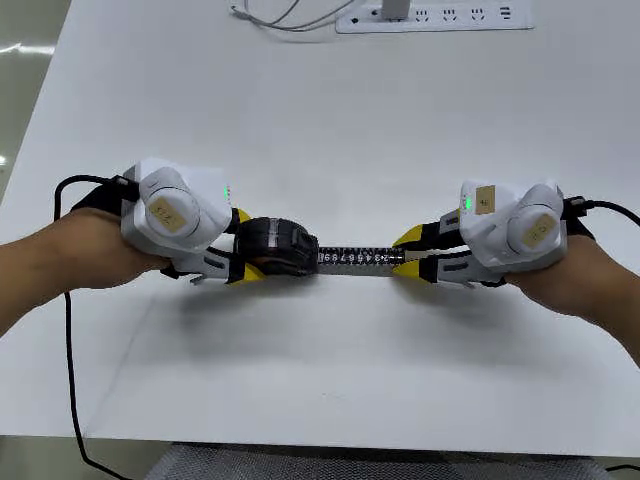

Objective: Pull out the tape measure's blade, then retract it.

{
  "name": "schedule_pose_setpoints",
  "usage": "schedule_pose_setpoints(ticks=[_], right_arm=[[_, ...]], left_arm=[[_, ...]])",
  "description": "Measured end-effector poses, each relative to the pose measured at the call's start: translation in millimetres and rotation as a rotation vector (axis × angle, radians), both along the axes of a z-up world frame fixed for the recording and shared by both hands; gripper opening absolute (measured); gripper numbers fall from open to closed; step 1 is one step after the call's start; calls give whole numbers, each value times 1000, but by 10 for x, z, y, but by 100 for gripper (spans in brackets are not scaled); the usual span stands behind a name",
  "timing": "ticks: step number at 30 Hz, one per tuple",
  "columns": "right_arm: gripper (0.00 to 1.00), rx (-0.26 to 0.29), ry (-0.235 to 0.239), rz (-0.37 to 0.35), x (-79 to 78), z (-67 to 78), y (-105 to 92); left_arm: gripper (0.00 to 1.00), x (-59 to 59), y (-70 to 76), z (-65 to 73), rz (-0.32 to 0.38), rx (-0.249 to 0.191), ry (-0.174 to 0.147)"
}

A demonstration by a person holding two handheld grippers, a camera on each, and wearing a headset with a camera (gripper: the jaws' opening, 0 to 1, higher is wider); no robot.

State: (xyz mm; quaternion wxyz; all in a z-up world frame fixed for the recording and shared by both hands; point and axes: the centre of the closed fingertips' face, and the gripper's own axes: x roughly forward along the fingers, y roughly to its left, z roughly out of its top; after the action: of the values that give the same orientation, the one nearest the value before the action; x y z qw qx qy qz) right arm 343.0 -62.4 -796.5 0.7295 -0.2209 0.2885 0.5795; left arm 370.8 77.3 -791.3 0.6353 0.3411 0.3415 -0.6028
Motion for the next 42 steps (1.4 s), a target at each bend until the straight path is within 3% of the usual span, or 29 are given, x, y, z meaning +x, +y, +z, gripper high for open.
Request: schedule_pose_setpoints(ticks=[42], right_arm=[[9, -67, 2, -17, -55, 28, -431]], left_arm=[[28, -3, -11, 5, 4, -1, -2]])
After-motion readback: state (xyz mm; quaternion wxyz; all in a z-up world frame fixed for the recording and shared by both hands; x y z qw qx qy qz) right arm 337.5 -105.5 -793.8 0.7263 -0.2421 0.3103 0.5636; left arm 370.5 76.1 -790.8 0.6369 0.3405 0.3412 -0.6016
